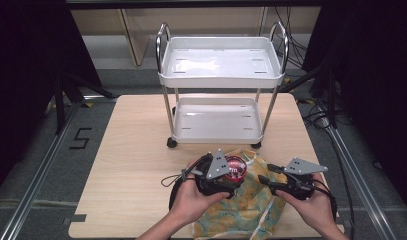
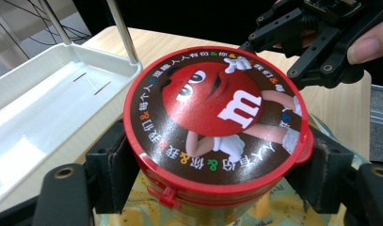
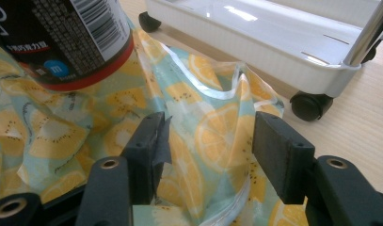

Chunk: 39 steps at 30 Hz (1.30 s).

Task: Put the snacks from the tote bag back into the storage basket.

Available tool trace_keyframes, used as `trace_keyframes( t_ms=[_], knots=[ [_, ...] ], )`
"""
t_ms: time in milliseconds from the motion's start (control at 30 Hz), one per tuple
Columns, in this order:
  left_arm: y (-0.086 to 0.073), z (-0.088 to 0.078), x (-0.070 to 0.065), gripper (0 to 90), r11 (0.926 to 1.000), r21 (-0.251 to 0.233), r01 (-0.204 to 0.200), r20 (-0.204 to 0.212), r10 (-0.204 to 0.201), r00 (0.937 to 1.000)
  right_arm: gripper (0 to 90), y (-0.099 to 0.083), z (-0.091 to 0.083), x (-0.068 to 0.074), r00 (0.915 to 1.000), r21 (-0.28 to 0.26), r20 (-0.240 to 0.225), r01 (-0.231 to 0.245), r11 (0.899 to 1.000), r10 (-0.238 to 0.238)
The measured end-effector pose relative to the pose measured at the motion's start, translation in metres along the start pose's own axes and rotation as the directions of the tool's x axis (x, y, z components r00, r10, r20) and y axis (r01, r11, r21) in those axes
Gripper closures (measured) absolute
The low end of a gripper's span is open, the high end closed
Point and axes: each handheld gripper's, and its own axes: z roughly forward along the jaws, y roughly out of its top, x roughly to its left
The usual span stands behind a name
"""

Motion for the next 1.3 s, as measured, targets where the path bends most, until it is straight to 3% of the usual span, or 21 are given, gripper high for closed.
trace_keyframes(
  t_ms=[100,167,200,267,333,433,467,500,700,933,1300],
  knots=[
    [0.000,-0.001,-0.001,25.2,0.9996,-0.009,0.025,-0.012,-0.026,0.9996,45.9,0.000,0.000,0.000,1.0000,0.000,0.001,0.002,1.000,-0.002],
    [0.001,-0.002,0.002,25.2,1.0000,0.004,-0.001,-0.008,0.001,1.0000,45.9,0.000,0.000,0.000,1.0000,0.004,-0.008,0.002,1.000,-0.002],
    [0.000,-0.001,0.001,25.2,0.9998,-0.016,0.012,-0.009,-0.012,0.9999,45.9,0.000,0.000,0.000,1.0000,0.003,-0.010,0.001,1.000,-0.001],
    [0.000,-0.002,0.002,25.2,0.9999,-0.015,0.007,-0.010,-0.007,0.9999,45.8,0.000,0.001,0.000,0.9999,-0.009,-0.012,-0.007,1.000,0.007],
    [0.000,-0.003,0.002,25.2,0.9996,-0.013,0.026,-0.017,-0.027,0.9995,45.6,-0.001,0.001,0.000,0.9999,-0.010,-0.009,-0.005,1.000,0.005],
    [0.001,-0.004,0.004,25.2,0.9999,-0.011,0.012,-0.022,-0.013,0.9997,44.9,-0.001,0.001,-0.001,1.0000,-0.007,0.001,-0.007,1.000,0.007],
    [0.001,-0.005,0.005,25.2,0.9997,-0.014,0.020,-0.024,-0.020,0.9995,44.6,-0.001,0.001,-0.003,0.9997,-0.016,0.005,0.024,1.000,-0.024],
    [0.001,-0.005,0.005,25.2,0.9995,-0.016,0.027,-0.026,-0.027,0.9993,44.2,-0.001,0.002,-0.002,1.0000,-0.016,0.007,0.003,1.000,-0.003],
    [0.002,-0.007,0.007,25.2,0.9994,-0.021,0.028,-0.032,-0.029,0.9991,41.9,-0.001,0.002,0.000,1.0000,-0.013,0.001,-0.006,1.000,0.006],
    [0.003,-0.010,0.011,25.3,0.9998,-0.012,0.017,-0.037,-0.017,0.9992,40.6,0.000,0.001,0.001,0.9999,-0.009,-0.001,-0.011,1.000,0.011],
    [0.005,-0.013,0.015,25.3,0.9990,-0.034,0.028,-0.054,-0.029,0.9981,39.6,-0.001,0.001,0.000,1.0000,-0.023,0.004,-0.004,1.000,0.004]
  ],
)
